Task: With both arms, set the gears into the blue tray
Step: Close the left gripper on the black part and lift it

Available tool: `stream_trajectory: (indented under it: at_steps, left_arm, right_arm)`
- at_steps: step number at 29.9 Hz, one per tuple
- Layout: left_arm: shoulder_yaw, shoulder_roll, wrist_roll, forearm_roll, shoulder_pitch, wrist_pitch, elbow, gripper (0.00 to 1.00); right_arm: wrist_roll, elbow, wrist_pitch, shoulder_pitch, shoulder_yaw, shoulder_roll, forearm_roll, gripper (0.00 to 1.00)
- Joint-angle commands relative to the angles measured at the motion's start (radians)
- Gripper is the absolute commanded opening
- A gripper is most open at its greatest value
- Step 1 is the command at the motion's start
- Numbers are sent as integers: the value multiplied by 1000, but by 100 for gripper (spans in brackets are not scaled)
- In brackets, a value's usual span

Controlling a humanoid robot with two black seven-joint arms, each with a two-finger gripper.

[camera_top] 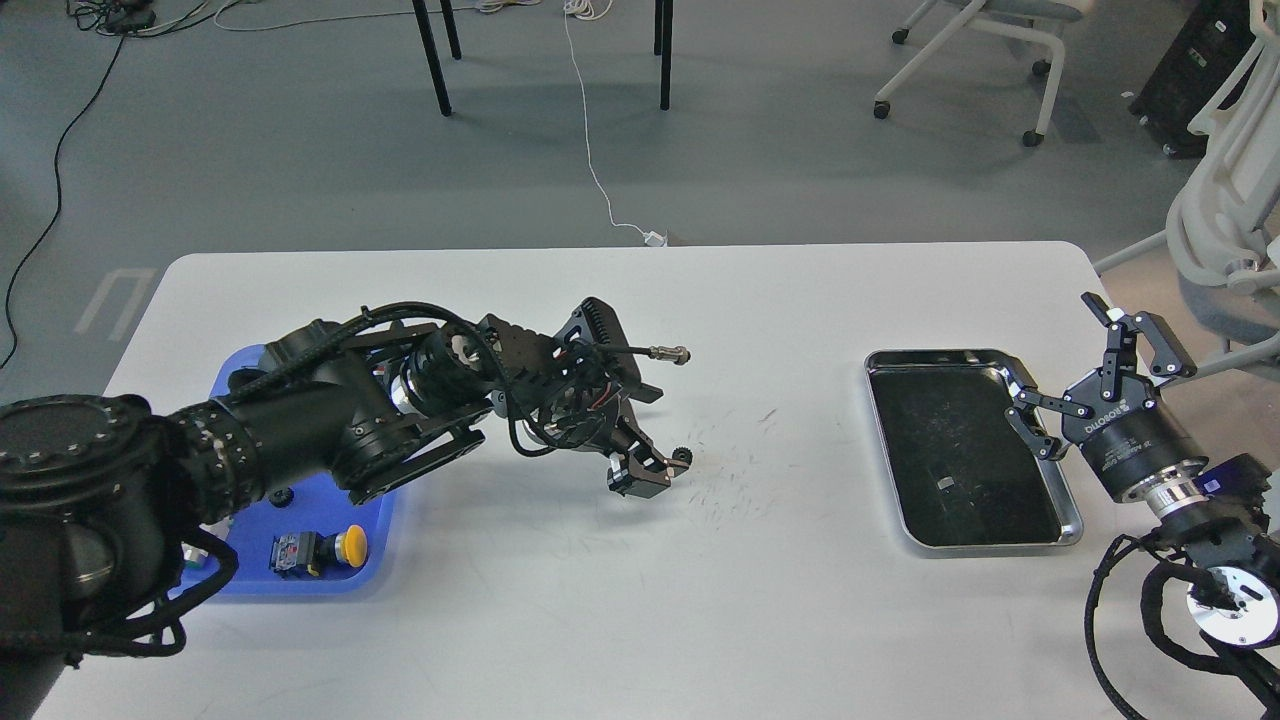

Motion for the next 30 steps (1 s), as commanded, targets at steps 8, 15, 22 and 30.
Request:
stream_trajectory:
  at_steps: [8,15,22,30]
  left_arm:
    - [31,-39,0,0,17,7,33,73]
    - [40,-39,0,0,30,7,33,49]
    - [40,-39,0,0,40,7,35,24]
    - [39,-38,0,0,39,6,44,14]
  right_arm:
    - [0,0,0,2,-1,-2,-5,97]
    - [0,0,0,5,-2,-3,-7,97]
    - [0,0,0,7,-2,-3,-7,97]
    - [0,0,0,7,-2,-3,-10,97]
